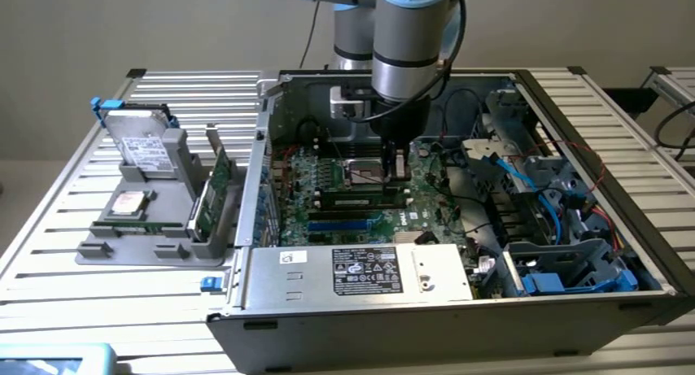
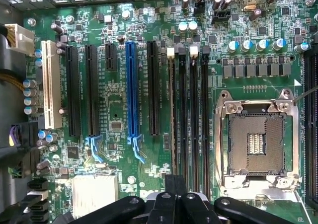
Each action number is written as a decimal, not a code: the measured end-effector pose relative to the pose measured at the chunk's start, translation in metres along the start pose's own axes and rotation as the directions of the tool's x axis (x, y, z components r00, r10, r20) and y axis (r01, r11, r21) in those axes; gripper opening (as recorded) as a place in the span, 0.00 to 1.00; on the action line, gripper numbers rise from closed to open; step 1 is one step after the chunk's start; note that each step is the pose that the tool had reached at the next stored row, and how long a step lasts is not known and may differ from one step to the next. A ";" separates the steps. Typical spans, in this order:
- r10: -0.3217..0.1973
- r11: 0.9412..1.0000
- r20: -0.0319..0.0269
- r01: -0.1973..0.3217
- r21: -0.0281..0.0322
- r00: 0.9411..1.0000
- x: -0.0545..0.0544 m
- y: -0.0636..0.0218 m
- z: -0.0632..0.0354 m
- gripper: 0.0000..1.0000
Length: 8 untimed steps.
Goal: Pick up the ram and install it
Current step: 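Press down the ram until it locks into place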
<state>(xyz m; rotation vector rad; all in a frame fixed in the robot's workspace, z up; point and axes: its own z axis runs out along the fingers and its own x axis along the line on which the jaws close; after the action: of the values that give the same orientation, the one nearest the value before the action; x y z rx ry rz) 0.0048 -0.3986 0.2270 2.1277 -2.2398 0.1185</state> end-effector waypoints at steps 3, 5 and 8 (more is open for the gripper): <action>0.000 1.000 0.001 0.000 0.000 1.000 0.000 0.0000 0.0007 0.11; 0.000 1.000 0.001 0.000 0.000 1.000 0.000 0.0000 0.0012 0.11; 0.000 1.000 0.001 0.000 0.000 1.000 0.000 0.0004 -0.0004 0.11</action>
<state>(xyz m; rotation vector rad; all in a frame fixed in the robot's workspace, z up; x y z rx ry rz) 0.0045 -0.3984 0.2274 2.1279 -2.2411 0.1167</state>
